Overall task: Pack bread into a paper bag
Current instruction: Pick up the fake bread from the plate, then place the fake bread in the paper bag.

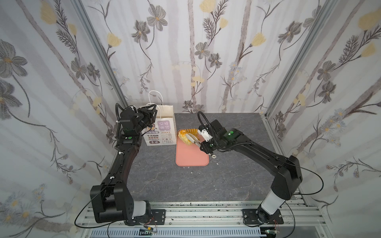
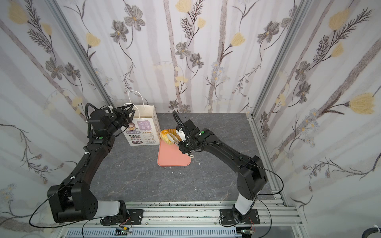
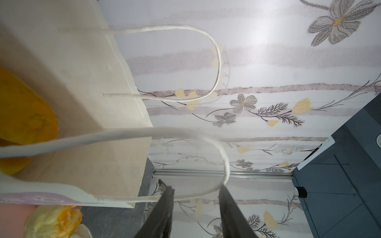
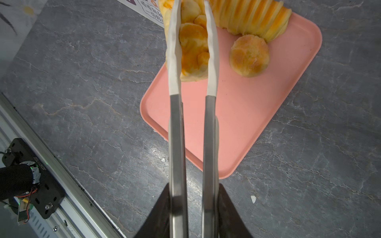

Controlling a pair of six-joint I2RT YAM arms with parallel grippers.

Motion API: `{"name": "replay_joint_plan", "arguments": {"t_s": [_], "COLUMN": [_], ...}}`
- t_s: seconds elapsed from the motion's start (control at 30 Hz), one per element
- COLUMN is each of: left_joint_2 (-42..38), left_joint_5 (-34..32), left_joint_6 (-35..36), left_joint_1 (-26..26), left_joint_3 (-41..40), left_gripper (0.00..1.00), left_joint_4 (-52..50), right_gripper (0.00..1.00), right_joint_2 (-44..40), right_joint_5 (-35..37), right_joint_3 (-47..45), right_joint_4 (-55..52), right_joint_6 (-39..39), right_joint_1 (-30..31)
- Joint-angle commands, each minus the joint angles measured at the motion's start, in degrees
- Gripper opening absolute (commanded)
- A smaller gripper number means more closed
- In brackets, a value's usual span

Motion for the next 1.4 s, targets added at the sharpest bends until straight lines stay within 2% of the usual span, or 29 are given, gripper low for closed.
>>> {"name": "replay_joint_plan", "arguments": {"t_s": [0.0,0.23,0.77,1.37], "left_joint_2": [-0.38,-0.87,-2.65,-3.32], "left_joint_5": [0.08,-0.14,-0.66,-0.75], "left_joint_6": [-0.01,-0.38,-0.12,0.01], "left_joint_1": [0.03,-0.17,-0.10,-0.11], "left_joint_3": [0.13,-0.04,-0.17,0.08], "left_gripper": [0.39,0.39,0.39,0.39], "left_joint_4": [1.79,1.95,0.58,-0.42], "right_gripper": [0.32,0.33,0.35,0.39], "right_joint_2": [-2.87,-1.71,17.56,26.47], "right_joint_5": [-0.83,-1.23,-7.39,-9.27], "right_joint_3": [2.48,16.36,49.23,53.13], "right_joint_4": [0.24,-2.42,-5.74,-0.14], "right_joint_6": [-0.27,-0.71,0.81,3.66], "right_joint_1": [0.00,-0.02,0.00,-0.18]}}
